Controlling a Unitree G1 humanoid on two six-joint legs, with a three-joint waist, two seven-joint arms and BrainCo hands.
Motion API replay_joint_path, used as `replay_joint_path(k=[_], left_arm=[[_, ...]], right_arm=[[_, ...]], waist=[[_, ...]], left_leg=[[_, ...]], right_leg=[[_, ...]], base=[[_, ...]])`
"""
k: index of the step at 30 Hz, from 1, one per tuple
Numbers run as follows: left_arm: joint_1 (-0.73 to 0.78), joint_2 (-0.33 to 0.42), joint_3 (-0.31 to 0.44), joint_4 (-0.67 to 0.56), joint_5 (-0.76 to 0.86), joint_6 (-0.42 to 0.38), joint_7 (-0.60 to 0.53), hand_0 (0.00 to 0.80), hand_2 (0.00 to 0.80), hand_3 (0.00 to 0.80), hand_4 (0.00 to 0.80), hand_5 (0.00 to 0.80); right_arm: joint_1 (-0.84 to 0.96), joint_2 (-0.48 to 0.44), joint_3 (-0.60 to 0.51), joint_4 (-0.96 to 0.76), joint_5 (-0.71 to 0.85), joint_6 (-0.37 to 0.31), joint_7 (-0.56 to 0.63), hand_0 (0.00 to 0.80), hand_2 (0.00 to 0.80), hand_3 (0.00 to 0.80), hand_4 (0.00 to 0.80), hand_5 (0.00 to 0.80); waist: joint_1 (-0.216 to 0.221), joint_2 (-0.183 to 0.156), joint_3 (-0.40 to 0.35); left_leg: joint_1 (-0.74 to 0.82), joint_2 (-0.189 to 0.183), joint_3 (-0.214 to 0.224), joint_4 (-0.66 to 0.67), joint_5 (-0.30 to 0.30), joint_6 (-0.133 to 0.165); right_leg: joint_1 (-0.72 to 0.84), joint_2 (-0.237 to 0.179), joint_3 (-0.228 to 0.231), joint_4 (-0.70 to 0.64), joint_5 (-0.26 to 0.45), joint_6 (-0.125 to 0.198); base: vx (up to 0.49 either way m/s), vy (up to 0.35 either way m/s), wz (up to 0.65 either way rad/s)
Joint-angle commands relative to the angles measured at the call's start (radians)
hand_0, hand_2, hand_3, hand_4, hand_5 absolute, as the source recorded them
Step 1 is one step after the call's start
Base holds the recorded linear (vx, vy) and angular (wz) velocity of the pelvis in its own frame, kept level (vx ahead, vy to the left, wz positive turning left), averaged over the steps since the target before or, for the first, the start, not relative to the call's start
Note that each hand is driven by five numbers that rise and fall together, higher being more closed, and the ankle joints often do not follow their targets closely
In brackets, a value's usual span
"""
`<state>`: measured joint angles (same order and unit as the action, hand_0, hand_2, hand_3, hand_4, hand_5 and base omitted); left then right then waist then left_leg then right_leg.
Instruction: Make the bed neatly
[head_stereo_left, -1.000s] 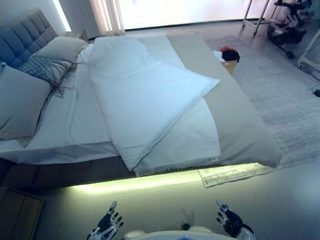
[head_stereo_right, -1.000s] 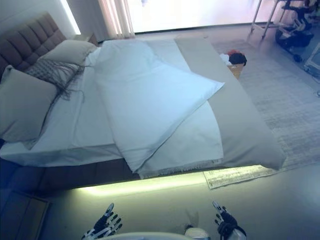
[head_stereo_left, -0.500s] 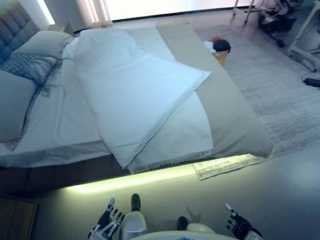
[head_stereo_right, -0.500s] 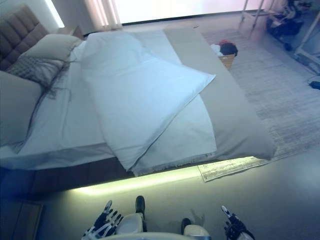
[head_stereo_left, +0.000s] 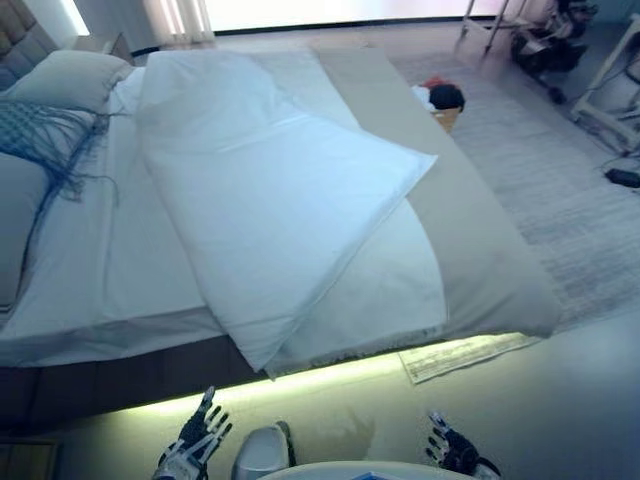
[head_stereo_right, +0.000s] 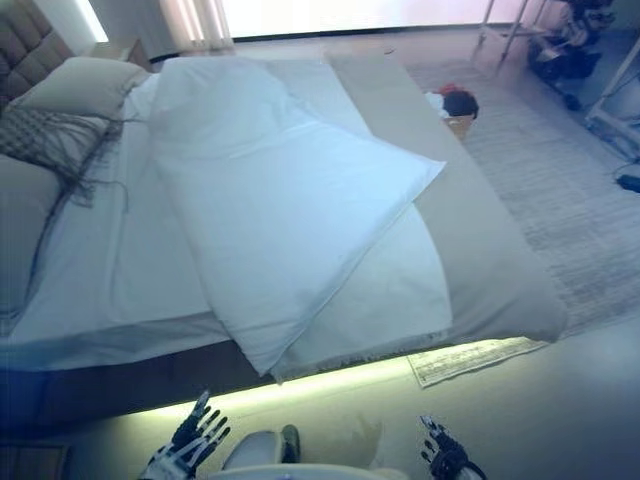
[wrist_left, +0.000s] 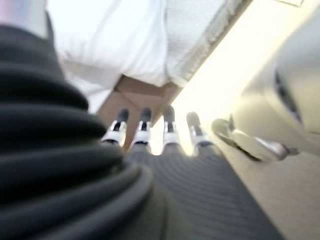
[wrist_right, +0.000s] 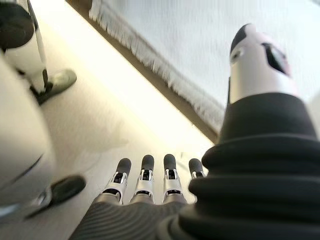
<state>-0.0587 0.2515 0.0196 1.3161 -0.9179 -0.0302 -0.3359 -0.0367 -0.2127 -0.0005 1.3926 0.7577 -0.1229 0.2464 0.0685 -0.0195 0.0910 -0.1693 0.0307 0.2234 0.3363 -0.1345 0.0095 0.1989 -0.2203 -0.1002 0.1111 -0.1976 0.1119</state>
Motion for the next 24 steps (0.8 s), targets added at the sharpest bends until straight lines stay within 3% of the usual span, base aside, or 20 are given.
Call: replay_joint_path(k=[1,3,4,6,7,9,12,14,16,17,19,20,24], left_arm=[[-0.009,0.009,-0.033,0.0,0.032,-0.002,-0.018,0.0,0.0,0.0,0.0,0.0],[-0.011,0.01,-0.043,0.005,0.052,-0.004,-0.021,0.0,0.0,0.0,0.0,0.0],[-0.013,0.012,-0.049,0.006,0.047,-0.005,-0.021,0.0,0.0,0.0,0.0,0.0],[-0.019,0.015,-0.065,-0.004,0.039,-0.008,-0.027,0.0,0.0,0.0,0.0,0.0],[-0.026,0.016,-0.073,-0.01,0.035,-0.014,-0.03,0.0,0.0,0.0,0.0,0.0],[-0.054,0.023,-0.089,-0.024,0.016,-0.029,-0.039,0.0,0.0,0.0,0.0,0.0],[-0.082,0.009,-0.098,-0.03,-0.018,-0.058,-0.04,0.0,0.0,0.0,0.0,0.0],[-0.067,-0.015,-0.099,-0.041,-0.024,-0.053,-0.036,0.0,0.0,0.0,0.0,0.0],[-0.046,-0.029,-0.105,-0.042,0.008,-0.048,-0.033,0.0,0.0,0.0,0.0,0.0],[-0.045,-0.029,-0.106,-0.043,0.009,-0.048,-0.032,0.0,0.0,0.0,0.0,0.0],[-0.049,-0.031,-0.12,-0.04,0.01,-0.046,-0.032,0.0,0.0,0.0,0.0,0.0],[-0.064,-0.03,-0.13,-0.039,0.007,-0.044,-0.031,0.0,0.0,0.0,0.0,0.0],[-0.158,0.0,-0.159,-0.027,0.05,-0.015,-0.014,0.0,0.0,0.0,0.0,0.0]], right_arm=[[0.018,-0.035,-0.027,-0.048,0.013,-0.038,-0.014,0.0,0.0,0.0,0.0,0.0],[0.029,-0.033,-0.028,-0.048,0.017,-0.043,0.004,0.0,0.0,0.0,0.0,0.0],[0.032,-0.033,-0.023,-0.046,0.029,-0.048,0.022,0.0,0.0,0.0,0.0,0.0],[0.023,-0.035,-0.004,-0.048,0.057,-0.056,0.044,0.0,0.0,0.0,0.0,0.0],[0.011,-0.038,0.007,-0.052,0.079,-0.063,0.053,0.0,0.0,0.0,0.0,0.0],[-0.043,-0.046,0.033,-0.064,0.142,-0.067,0.072,0.0,0.0,0.0,0.0,0.0],[-0.128,-0.045,0.064,-0.081,0.187,-0.069,0.055,0.0,0.0,0.0,0.0,0.0],[-0.142,-0.053,0.071,-0.11,0.165,-0.082,0.025,0.0,0.0,0.0,0.0,0.0],[-0.151,-0.066,0.076,-0.138,0.159,-0.106,-0.016,0.0,0.0,0.0,0.0,0.0],[-0.153,-0.069,0.075,-0.14,0.159,-0.104,-0.017,0.0,0.0,0.0,0.0,0.0],[-0.182,-0.095,0.065,-0.157,0.154,-0.117,-0.031,0.0,0.0,0.0,0.0,0.0],[-0.205,-0.104,0.063,-0.159,0.146,-0.12,-0.028,0.0,0.0,0.0,0.0,0.0],[-0.312,-0.147,0.055,-0.174,0.192,-0.091,-0.02,0.0,0.0,0.0,0.0,0.0]], waist=[[-0.006,-0.016,-0.019],[-0.036,-0.001,-0.003],[-0.06,0.006,0.018],[-0.079,0.02,0.042],[-0.084,0.016,0.055],[-0.085,0.015,0.102],[-0.071,0.008,0.137],[-0.069,-0.004,0.133],[-0.061,-0.004,0.138],[-0.061,-0.003,0.138],[-0.058,0.003,0.14],[-0.056,0.007,0.142],[-0.053,0.013,0.159]], left_leg=[[-0.081,-0.012,0.001,-0.144,0.128,0.033],[-0.006,-0.028,0.001,-0.201,0.122,0.053],[0.05,-0.032,-0.001,-0.242,0.124,0.05],[0.094,-0.028,-0.021,-0.279,0.134,0.033],[0.105,-0.036,-0.035,-0.279,0.128,0.026],[0.081,-0.038,-0.053,-0.25,0.109,0.023],[0.034,-0.039,-0.018,-0.163,0.075,0.019],[0.011,-0.036,0.001,-0.035,0.041,0.0],[0.002,0.026,-0.018,0.034,0.081,-0.046],[0.004,0.036,-0.021,0.029,0.088,-0.051],[0.029,0.129,-0.031,-0.054,0.146,-0.086],[0.038,0.152,-0.026,-0.099,0.156,-0.091],[-0.017,0.144,-0.034,-0.068,0.107,-0.089]], right_leg=[[0.013,-0.036,0.04,0.279,0.302,0.068],[-0.156,-0.016,0.042,0.415,0.319,0.049],[-0.248,0.018,0.021,0.405,0.276,0.026],[-0.328,0.092,-0.005,0.294,0.216,-0.009],[-0.369,0.111,-0.02,0.193,0.216,-0.017],[-0.452,0.124,-0.042,0.132,0.23,-0.021],[-0.446,0.094,-0.074,0.098,0.243,-0.018],[-0.378,0.089,-0.088,0.075,0.218,-0.037],[-0.339,0.08,-0.116,0.082,0.195,-0.053],[-0.335,0.08,-0.118,0.082,0.193,-0.053],[-0.315,0.069,-0.134,0.093,0.171,-0.048],[-0.316,0.063,-0.14,0.102,0.162,-0.046],[-0.394,0.003,-0.156,0.201,0.135,-0.03]], base=[[0.204,0.19,0.1],[0.244,0.181,0.13],[0.23,0.081,0.28],[0.137,-0.09,0.41],[-0.003,-0.197,0.42],[-0.19,-0.208,0.36],[-0.177,-0.156,0.46],[0.128,-0.09,0.75],[0.17,-0.025,0.6],[0.14,0.063,0.27],[0.074,0.149,0.02],[-0.016,0.194,0.06],[-0.048,0.135,0.03]])
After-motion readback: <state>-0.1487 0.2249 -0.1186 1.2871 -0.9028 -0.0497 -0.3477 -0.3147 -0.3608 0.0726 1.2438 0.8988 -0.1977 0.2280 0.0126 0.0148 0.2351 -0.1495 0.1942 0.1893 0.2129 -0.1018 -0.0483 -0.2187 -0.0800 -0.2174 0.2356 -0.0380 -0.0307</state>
